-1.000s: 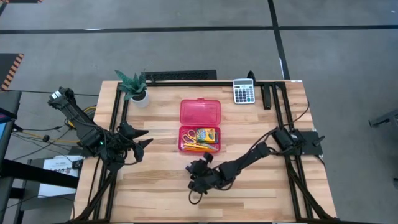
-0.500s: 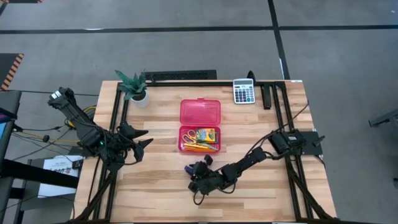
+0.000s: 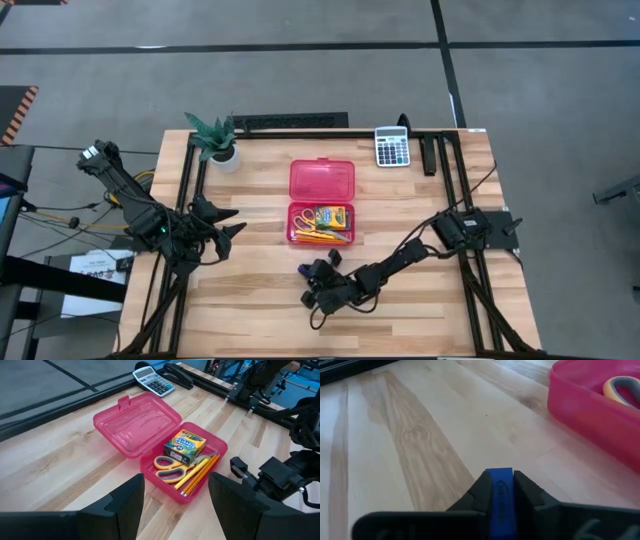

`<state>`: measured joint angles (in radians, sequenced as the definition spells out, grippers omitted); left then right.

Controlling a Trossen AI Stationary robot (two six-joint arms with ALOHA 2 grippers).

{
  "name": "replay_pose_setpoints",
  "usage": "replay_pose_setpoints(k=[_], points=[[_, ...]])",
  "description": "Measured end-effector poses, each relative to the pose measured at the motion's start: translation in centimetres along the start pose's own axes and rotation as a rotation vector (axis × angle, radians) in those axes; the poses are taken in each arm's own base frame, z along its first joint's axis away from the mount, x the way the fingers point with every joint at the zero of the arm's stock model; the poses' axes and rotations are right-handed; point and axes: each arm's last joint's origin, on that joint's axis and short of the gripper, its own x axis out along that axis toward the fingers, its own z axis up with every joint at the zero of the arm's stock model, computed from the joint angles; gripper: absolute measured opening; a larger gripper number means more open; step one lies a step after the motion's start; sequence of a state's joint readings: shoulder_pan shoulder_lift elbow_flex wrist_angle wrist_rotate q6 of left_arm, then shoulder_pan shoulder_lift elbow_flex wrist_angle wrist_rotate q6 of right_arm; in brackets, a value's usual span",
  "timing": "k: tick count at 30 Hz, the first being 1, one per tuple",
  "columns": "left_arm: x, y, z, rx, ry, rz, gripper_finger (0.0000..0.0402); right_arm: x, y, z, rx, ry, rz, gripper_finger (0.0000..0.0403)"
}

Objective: Pack school essentials
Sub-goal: Put the eraser into the supply box

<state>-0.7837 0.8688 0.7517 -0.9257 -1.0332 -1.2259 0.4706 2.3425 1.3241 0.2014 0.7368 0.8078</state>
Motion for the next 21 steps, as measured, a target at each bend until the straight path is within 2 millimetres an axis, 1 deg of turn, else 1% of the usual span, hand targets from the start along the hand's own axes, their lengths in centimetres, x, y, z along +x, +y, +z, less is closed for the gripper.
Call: replay_pose_setpoints(k=[3,7,9,12,16,21], points=[[0.0,0.0,0.0,0.000,0.000,0.000,0.0208,0.0,0.3,0.3,-0.004,0.000,-0.003,0.0039],[0.0,0.0,0.0,0.000,0.000,0.000,0.0208,-0.2,0.9,1.2,-0.035,-0.005,0.007,0.0037],[0.0,0.0,0.0,0.000,0.000,0.000,0.0208,-0.7,1.3,2.1,-0.061,-0.017,0.017,0.0039],[0.0,0.0,0.0,0.000,-0.001,0.000,0.0208,-1.0,1.3,3.2,-0.102,-0.017,0.029,0.0038],[0.0,0.0,0.0,0.000,-0.004,0.002,0.0208,-1.9,1.4,5.6,-0.118,-0.040,0.050,0.0037],[0.0,0.0,0.1,0.000,-0.020,0.007,0.0208,-2.4,0.7,8.5,-0.183,-0.087,0.019,0.0040]])
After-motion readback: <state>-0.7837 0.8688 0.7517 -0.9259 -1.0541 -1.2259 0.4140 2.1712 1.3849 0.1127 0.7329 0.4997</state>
